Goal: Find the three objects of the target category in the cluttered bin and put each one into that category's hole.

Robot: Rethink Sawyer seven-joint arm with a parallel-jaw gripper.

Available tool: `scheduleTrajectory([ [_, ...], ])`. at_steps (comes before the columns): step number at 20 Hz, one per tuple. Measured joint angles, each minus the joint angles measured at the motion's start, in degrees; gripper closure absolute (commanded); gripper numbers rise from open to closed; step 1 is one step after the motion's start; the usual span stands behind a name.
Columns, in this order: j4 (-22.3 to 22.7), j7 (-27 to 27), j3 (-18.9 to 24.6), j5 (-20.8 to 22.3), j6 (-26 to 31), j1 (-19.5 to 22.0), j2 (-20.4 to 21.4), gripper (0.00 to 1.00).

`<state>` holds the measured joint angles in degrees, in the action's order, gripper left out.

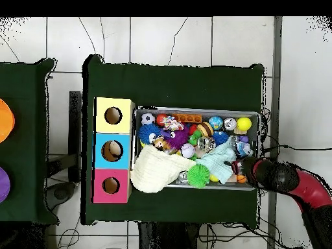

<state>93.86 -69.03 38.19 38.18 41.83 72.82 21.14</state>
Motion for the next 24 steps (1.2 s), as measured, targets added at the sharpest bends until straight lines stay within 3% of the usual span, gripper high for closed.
scheduleTrajectory([
  [5, 0.03, -0.01, -0.48, 0.15, -0.13, -1.38, 1.39, 0.00],
  [14, 0.19, -0.01, -2.78, 0.26, -5.77, -5.51, 4.71, 0.00],
  [24, 0.22, -0.01, -4.62, 0.19, -9.94, -6.56, 5.56, 0.00],
])
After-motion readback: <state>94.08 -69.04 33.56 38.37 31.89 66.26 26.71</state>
